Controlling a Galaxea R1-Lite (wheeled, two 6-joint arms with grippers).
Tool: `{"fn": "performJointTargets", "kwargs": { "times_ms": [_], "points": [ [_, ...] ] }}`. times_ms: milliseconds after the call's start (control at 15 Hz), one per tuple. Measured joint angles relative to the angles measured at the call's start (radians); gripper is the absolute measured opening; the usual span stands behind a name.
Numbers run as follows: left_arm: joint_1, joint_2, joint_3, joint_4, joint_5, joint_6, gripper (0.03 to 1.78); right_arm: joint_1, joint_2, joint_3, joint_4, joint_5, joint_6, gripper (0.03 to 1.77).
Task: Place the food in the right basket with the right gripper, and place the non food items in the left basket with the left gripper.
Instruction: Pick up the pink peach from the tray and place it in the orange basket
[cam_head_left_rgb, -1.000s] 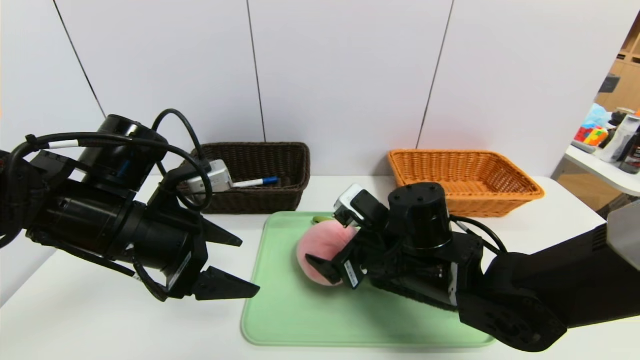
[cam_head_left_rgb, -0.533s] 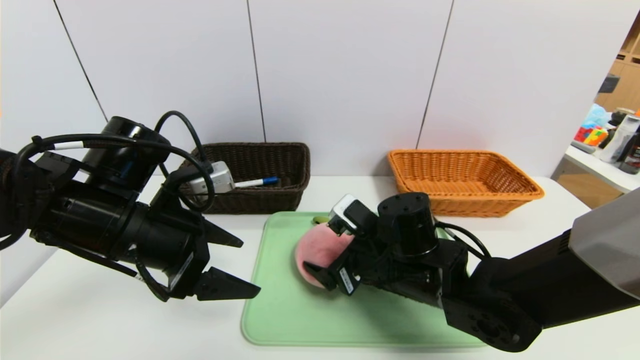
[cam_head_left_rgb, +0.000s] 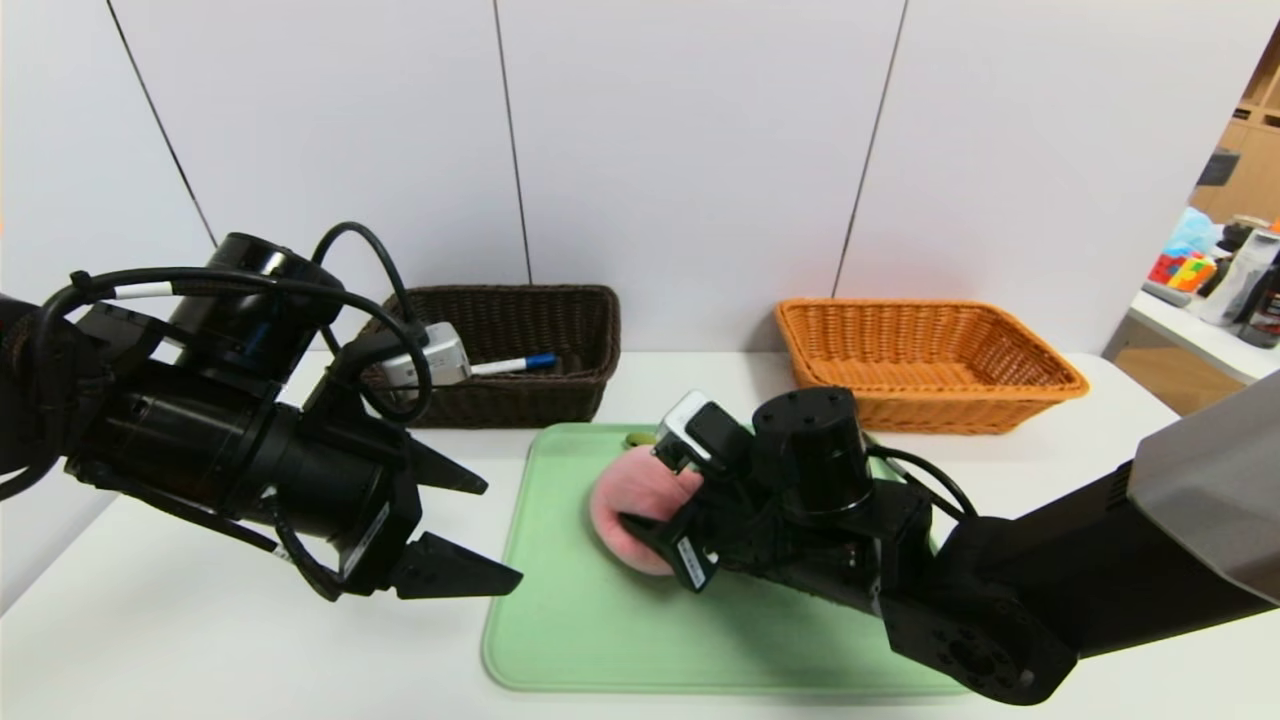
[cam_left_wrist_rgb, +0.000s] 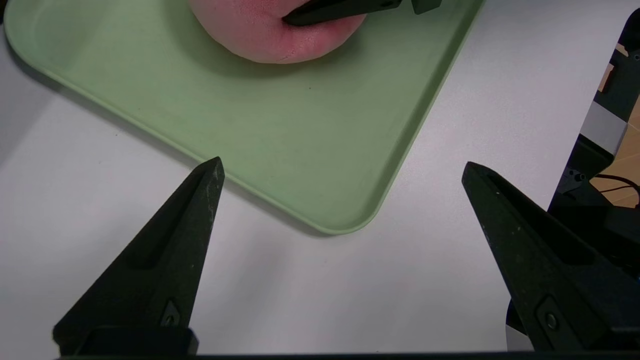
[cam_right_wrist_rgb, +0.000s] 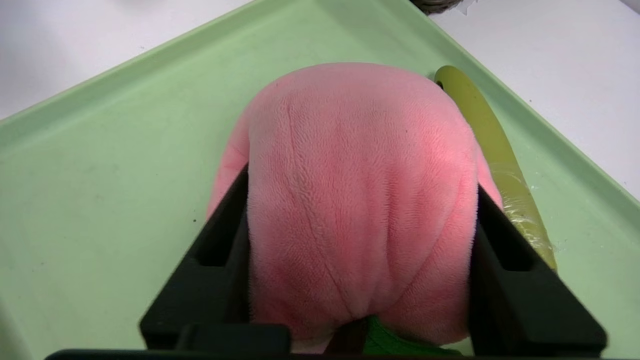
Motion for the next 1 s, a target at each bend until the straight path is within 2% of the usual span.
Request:
{"fn": "performJointTargets", "kwargs": {
  "times_ms": [267, 533, 733, 1000],
  "points": [
    [0.0, 0.0, -0.002, 0.0, 0.0, 0.001, 1.69, 0.001, -0.008, -0.003, -0.011, 0.001, 0.0, 0.79],
    [0.0, -0.002, -0.003, 0.0, 0.001, 0.001, 1.69, 0.0, -0.03, -0.013, -0.015, -0.019, 0.012, 0.79],
    [0.0, -0.004, -0.004, 0.0, 0.0, 0.001, 1.69, -0.001, -0.052, -0.034, -0.018, -0.031, 0.05, 0.79],
    [0.0, -0.009, -0.004, 0.0, -0.001, 0.001, 1.69, -0.049, -0.091, -0.086, -0.006, -0.063, 0.053, 0.79]
  ]
}}
